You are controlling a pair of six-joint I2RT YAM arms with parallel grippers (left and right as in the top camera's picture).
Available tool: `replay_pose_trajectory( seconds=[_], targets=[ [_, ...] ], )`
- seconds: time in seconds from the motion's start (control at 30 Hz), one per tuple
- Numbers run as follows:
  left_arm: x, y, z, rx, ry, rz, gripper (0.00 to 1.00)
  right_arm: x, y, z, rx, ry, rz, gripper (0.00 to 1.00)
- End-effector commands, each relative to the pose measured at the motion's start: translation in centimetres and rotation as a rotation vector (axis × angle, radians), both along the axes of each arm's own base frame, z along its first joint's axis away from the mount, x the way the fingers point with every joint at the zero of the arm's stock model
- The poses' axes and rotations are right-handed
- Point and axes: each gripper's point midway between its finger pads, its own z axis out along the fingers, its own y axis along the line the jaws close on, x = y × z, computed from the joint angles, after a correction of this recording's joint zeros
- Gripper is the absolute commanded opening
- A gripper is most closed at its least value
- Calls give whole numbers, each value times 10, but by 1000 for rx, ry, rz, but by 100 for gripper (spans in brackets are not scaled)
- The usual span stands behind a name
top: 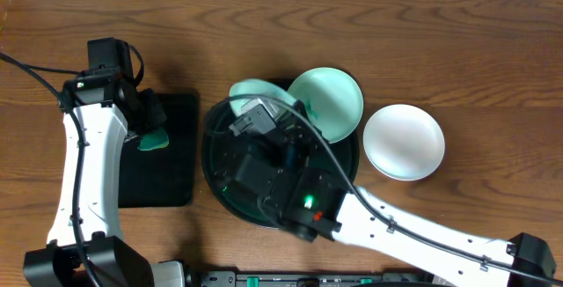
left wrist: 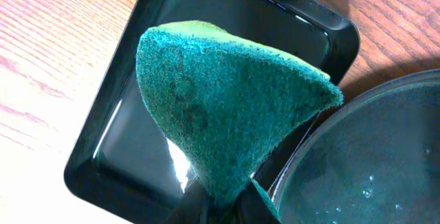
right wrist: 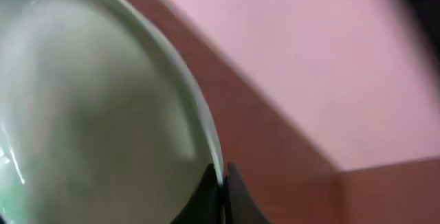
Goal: Clean dirty plates on tray and stack at the side
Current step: 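Carry the green plate right and set it on the white plate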
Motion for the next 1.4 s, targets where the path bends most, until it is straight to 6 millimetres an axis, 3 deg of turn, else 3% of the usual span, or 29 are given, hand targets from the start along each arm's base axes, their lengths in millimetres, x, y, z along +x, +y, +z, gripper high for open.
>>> replay_pose_trajectory(
  seconds=[0.0,0.17,0.27,0.4,0.5,0.67,0.8,0.87,0.9,1.03,1.37],
  targets=[
    [-1,1,-4,-7,12,9,7,-4,22,-45,271,357,125,1],
    [-1,1,-4,-6,10,9,7,2,31,-67,522,656,199,1],
    [-1,1,-4,-6,10,9,7,15,27,-61,727,812,273,1],
    [-1,1,-4,-6,10,9,7,33,-1,-44,903,883,289,1],
    [-1,1,-4,-6,10,9,7,49,-42,-35,988,865,179,1],
    [-1,1,-4,-6,10,9,7,67,-149,-37,1050,768,-175,1],
    [-1,1,-4,-6,10,9,7,50,-250,-63,985,696,-634,1],
    [-1,1,-4,-6,10,9,7,34,-291,-79,931,685,-829,1],
    [-1,1,-4,-6,10,9,7,29,-302,-85,916,690,-876,1],
    [-1,1,-4,-6,10,9,7,11,-324,-120,894,729,-984,1],
    [-1,1,-4,-6,10,9,7,-9,-326,-184,871,785,-1010,4]
  ],
)
